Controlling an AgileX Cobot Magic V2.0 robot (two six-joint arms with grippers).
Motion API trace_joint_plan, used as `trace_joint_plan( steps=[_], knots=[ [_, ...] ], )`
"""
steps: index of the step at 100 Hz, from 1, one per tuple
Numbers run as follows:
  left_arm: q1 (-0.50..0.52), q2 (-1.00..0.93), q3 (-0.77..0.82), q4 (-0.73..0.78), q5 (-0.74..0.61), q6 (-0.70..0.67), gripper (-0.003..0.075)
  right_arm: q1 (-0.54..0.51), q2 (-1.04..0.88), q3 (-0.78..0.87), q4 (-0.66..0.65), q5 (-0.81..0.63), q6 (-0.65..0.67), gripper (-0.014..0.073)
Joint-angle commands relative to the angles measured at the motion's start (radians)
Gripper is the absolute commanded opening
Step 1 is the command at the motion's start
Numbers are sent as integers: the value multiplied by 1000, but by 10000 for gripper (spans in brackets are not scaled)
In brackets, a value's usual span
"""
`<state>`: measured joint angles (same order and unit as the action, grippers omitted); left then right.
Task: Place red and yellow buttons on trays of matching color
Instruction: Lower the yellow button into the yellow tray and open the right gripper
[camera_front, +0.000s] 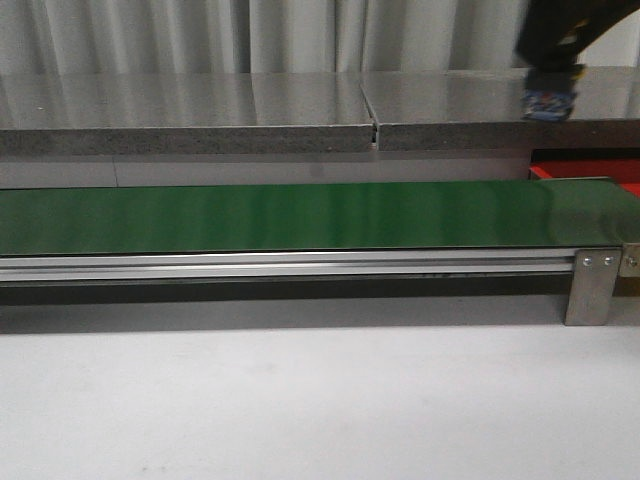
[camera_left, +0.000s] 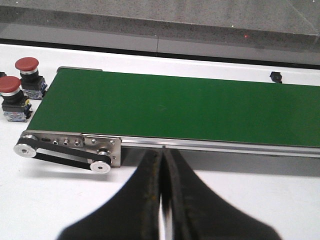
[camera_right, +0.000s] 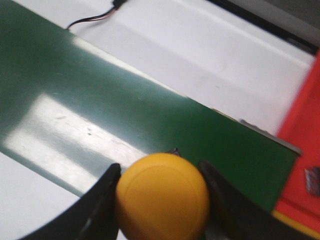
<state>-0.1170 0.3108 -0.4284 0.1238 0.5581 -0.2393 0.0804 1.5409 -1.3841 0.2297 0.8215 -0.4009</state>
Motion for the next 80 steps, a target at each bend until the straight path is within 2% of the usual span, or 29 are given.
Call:
trace_joint_plan(
  steps=[1, 19, 37, 63, 80],
  knots=[
    [-7, 9, -25, -3, -71, 2, -19, -89, -92, -1, -9, 0, 35, 6],
    [-7, 9, -25, -3, -71, 2, -19, -282, -181, 129, -9, -9, 83, 6],
    [-7, 9, -25, -3, -71, 2, -19, -413, -242, 305, 5, -118, 152, 6],
    [-7, 9, -25, -3, -71, 2, -19, -446, -246, 573, 23, -343, 184, 6],
    [-7, 9, -25, -3, -71, 2, -19, -446, -241, 680, 75, -515, 187, 6]
  ],
)
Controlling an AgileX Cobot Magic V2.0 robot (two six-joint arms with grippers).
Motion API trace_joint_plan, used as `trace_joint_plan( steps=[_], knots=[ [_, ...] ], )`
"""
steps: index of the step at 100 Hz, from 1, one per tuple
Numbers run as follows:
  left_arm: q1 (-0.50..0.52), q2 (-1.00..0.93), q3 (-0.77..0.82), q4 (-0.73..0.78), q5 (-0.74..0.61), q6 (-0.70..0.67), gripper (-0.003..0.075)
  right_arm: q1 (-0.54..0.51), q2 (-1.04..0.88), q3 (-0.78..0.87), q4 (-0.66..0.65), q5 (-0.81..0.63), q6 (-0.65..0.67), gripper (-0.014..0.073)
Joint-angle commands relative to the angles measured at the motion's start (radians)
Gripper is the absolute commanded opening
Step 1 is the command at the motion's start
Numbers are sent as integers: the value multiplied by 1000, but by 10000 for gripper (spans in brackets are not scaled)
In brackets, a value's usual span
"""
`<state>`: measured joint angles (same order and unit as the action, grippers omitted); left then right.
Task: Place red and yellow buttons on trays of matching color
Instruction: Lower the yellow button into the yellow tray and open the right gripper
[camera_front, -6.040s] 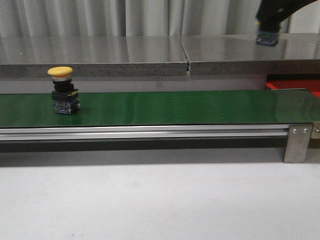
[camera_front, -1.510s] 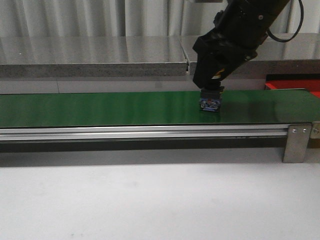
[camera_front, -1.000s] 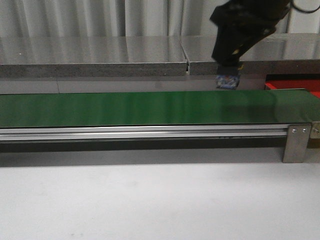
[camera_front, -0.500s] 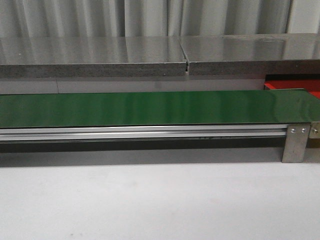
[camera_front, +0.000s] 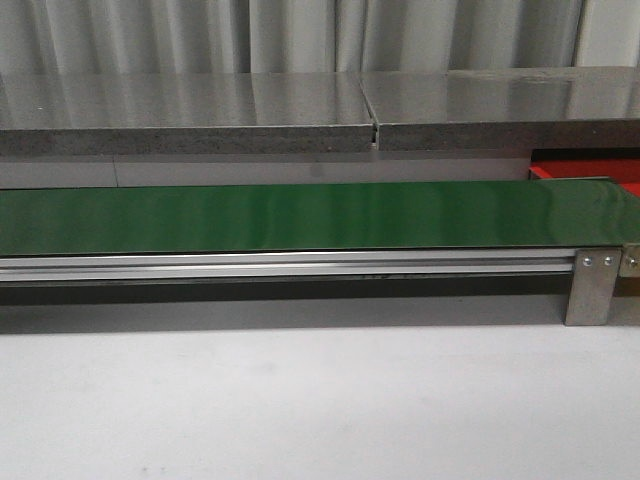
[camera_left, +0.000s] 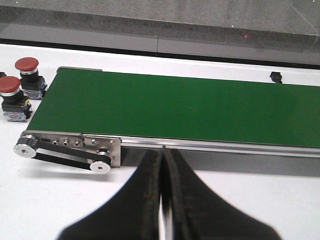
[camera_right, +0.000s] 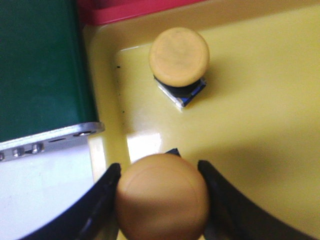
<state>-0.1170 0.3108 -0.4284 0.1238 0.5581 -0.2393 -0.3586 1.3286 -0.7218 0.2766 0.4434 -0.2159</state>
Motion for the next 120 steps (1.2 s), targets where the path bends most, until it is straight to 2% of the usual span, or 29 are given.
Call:
trace_joint_plan(
  steps=[1, 20, 51, 56, 61, 73, 80, 84, 98, 120],
  knots=[
    [-7, 9, -25, -3, -71, 2, -19, -7, -27, 21, 30, -146, 2, 6],
    [-7, 9, -25, -3, -71, 2, -19, -7, 20, 69, 49, -211, 2, 6],
    [-7, 9, -25, -3, -71, 2, -19, -7, 114, 69, 51, -215, 2, 17],
    [-7, 9, -25, -3, -71, 2, -19, -7, 115, 69, 51, -211, 2, 64],
    [-7, 9, -25, -3, -71, 2, -19, -7, 115, 69, 51, -209, 2, 146],
    [-7, 9, -25, -3, -71, 2, -19, -7, 115, 68, 52, -220, 2, 463],
    [-7, 9, -25, -3, -71, 2, -19, -7, 113, 68, 57, -232, 2, 610],
    [-7, 9, -25, -3, -71, 2, -19, -7, 107, 67, 57, -236, 2, 666],
    [-7, 9, -25, -3, -71, 2, -19, -7, 73, 50, 57, -225, 2, 644],
    [-7, 9, -25, -3, -71, 2, -19, -7, -24, -19, 55, -113, -4, 644]
  ],
)
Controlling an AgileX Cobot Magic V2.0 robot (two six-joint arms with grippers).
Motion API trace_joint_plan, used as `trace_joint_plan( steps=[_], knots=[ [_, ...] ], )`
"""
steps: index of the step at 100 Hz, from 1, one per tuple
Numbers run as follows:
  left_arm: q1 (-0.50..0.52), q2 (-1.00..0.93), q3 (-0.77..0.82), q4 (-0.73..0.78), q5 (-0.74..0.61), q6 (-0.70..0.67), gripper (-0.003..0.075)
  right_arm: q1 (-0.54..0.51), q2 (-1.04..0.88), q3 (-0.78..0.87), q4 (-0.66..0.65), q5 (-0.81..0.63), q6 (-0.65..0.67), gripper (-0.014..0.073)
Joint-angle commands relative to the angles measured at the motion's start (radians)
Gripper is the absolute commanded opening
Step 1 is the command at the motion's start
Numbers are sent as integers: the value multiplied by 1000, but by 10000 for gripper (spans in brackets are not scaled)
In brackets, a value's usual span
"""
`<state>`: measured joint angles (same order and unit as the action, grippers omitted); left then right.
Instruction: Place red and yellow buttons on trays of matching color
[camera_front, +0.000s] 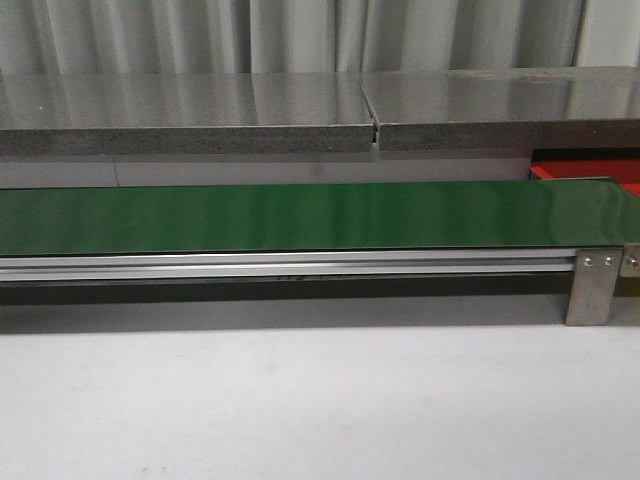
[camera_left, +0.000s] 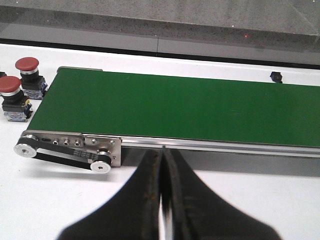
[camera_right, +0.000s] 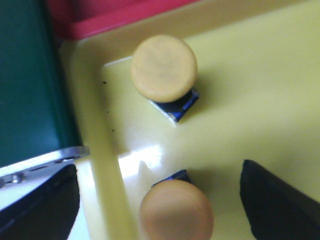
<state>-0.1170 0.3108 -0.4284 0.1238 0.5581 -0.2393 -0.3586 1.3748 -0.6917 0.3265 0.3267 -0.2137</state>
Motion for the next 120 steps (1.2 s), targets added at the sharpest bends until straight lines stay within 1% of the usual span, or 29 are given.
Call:
trace_joint_plan(
  steps=[1, 16, 28, 49, 59, 71, 76, 83, 87, 88, 90, 95, 97, 100, 107, 111, 120],
  knots=[
    [-7, 9, -25, -3, -71, 2, -19, -7, -74, -53, 5, 7, -8, 644],
    [-7, 9, -25, -3, -71, 2, -19, 3, -171, -105, 5, 69, -42, 644],
    [-7, 9, -25, -3, -71, 2, -19, 39, -251, -146, 5, 91, -105, 644],
    [-7, 9, -25, -3, -71, 2, -19, 171, -402, -154, 5, 76, -167, 644],
    [-7, 9, -25, -3, -71, 2, -19, 253, -453, -154, 5, 88, -187, 644],
    [-7, 9, -25, -3, -71, 2, -19, 315, -494, -145, 5, 114, -188, 634],
    [-7, 9, -25, -3, -71, 2, -19, 328, -501, -144, -1, 136, -188, 596],
    [-7, 9, -25, -3, -71, 2, -19, 335, -501, -140, -2, 165, -188, 487],
    [-7, 9, -25, -3, -71, 2, -19, 335, -501, -138, -2, 187, -188, 395],
    [-7, 9, -25, -3, -71, 2, -19, 335, -501, -138, -2, 191, -188, 360],
    [-7, 9, -25, -3, -71, 2, -19, 335, -501, -138, -2, 201, -188, 325],
    [-7, 9, -25, -3, -71, 2, -19, 335, -498, -138, -2, 218, -188, 181],
    [-7, 9, -25, -3, -71, 2, -19, 335, -498, -138, -2, 222, -188, 147],
    [-7, 9, -25, -3, -71, 2, -19, 335, -498, -138, -2, 224, -188, 63],
    [-7, 9, -25, -3, -71, 2, -19, 335, -498, -138, -2, 217, -188, -76],
    [-7, 9, -25, -3, -71, 2, -19, 335, -498, -138, -1, 210, -188, -63],
    [-7, 9, -25, -3, -71, 2, -19, 335, -498, -138, -1, 199, -188, -69]
  ],
)
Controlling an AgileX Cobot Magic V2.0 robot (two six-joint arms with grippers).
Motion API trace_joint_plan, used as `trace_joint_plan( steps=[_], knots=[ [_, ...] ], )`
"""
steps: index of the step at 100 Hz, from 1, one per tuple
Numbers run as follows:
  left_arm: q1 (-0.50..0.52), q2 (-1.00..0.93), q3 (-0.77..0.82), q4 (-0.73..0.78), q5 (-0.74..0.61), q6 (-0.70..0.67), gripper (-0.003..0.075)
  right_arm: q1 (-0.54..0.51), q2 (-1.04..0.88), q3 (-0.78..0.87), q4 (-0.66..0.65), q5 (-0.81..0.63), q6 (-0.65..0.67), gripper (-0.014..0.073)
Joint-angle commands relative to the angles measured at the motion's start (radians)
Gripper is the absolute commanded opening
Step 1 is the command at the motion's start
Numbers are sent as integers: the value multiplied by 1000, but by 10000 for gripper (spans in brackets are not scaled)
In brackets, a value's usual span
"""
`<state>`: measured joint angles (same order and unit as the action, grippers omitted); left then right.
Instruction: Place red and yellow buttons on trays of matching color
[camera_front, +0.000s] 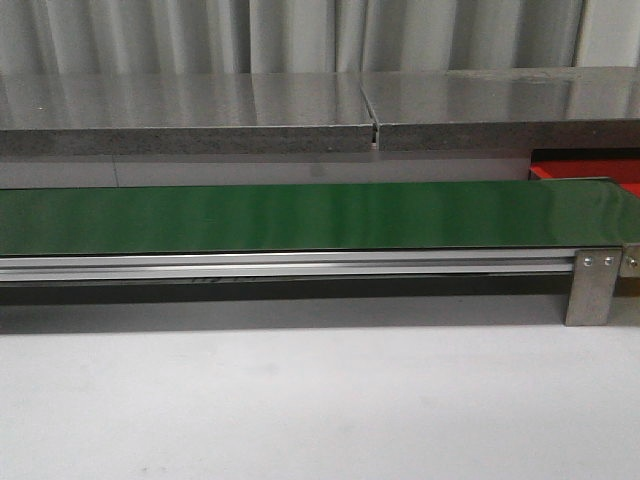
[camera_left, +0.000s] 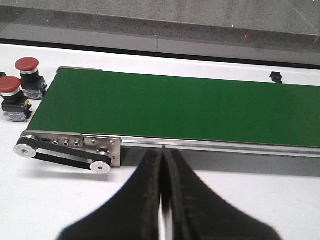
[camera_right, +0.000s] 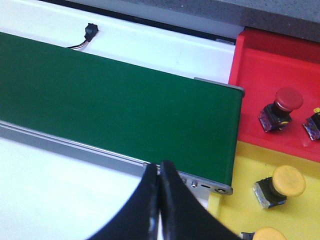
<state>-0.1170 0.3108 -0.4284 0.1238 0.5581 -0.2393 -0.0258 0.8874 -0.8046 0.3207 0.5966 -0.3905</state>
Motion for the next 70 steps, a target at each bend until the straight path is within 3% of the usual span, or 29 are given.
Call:
trace_joint_plan(
  steps=[1, 70],
  knots=[
    [-7, 9, -25, -3, -71, 2, -19, 2, -11, -26, 5, -71, -12, -69],
    [-7, 9, -25, -3, -83, 2, -19, 2, -11, -26, 5, -70, -12, -69]
  ],
)
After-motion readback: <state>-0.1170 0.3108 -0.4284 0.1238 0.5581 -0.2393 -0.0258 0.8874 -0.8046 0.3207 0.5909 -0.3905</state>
